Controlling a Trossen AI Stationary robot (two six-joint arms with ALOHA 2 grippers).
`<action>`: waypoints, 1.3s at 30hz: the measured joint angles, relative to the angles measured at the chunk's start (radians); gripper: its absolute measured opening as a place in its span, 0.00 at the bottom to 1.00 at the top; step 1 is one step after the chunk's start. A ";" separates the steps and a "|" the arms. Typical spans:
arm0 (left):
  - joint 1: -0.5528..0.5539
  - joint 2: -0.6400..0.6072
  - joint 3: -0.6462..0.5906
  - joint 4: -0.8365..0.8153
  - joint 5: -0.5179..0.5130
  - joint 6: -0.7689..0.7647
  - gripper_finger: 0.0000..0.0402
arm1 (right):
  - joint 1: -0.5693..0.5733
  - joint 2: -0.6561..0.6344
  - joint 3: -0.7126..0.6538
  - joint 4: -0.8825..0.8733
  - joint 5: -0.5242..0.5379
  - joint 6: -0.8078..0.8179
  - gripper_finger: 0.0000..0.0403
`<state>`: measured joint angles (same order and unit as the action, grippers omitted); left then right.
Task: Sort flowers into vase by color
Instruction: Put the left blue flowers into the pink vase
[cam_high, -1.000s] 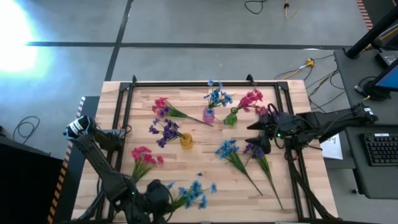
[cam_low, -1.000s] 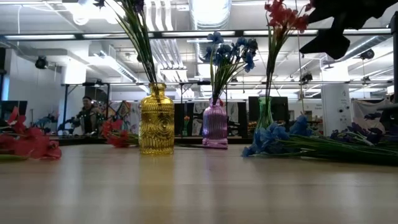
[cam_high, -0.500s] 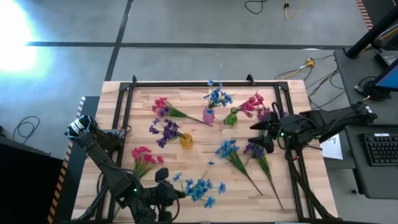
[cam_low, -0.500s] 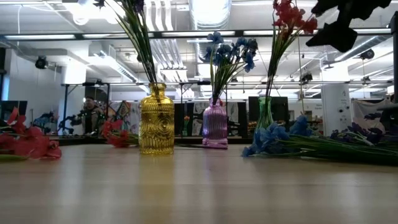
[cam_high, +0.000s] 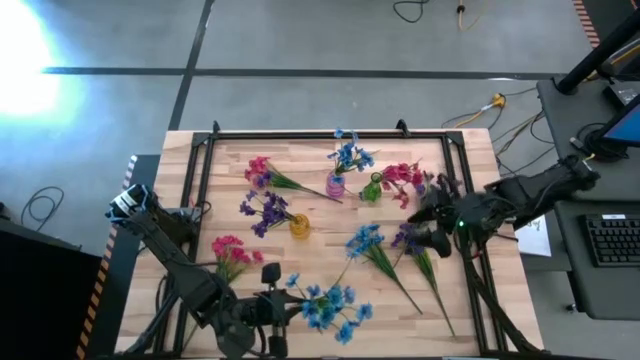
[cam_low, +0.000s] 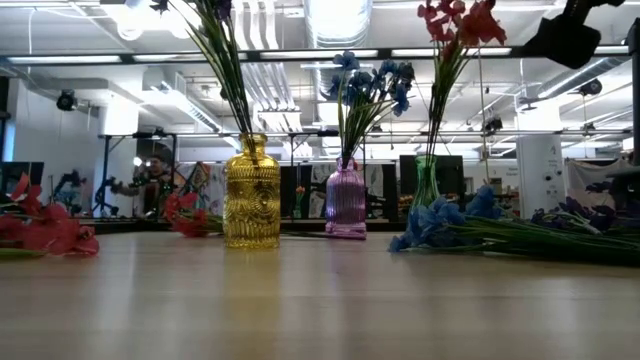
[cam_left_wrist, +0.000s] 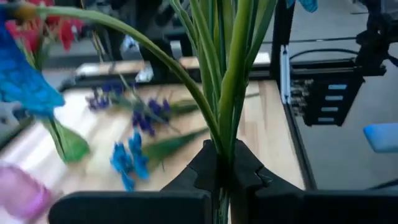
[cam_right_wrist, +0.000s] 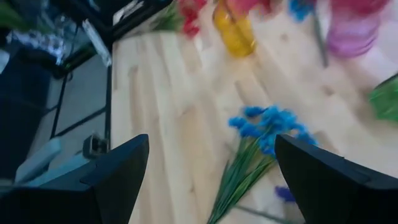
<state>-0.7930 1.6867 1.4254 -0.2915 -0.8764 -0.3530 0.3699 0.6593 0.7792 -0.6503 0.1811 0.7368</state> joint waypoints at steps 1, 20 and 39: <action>0.009 0.002 0.000 0.014 0.001 0.035 0.00 | 0.016 0.008 0.000 0.000 0.005 0.011 0.85; 0.098 0.133 -0.001 0.328 -0.136 0.277 0.00 | 0.281 0.254 -0.014 0.598 0.155 -0.317 0.85; 0.164 0.173 0.001 0.501 -0.136 0.389 0.00 | 0.264 0.693 0.087 1.266 0.370 -0.768 0.85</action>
<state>-0.6287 1.8599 1.4264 0.2096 -1.0119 0.0360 0.6336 1.3524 0.8657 0.6155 0.5507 -0.0313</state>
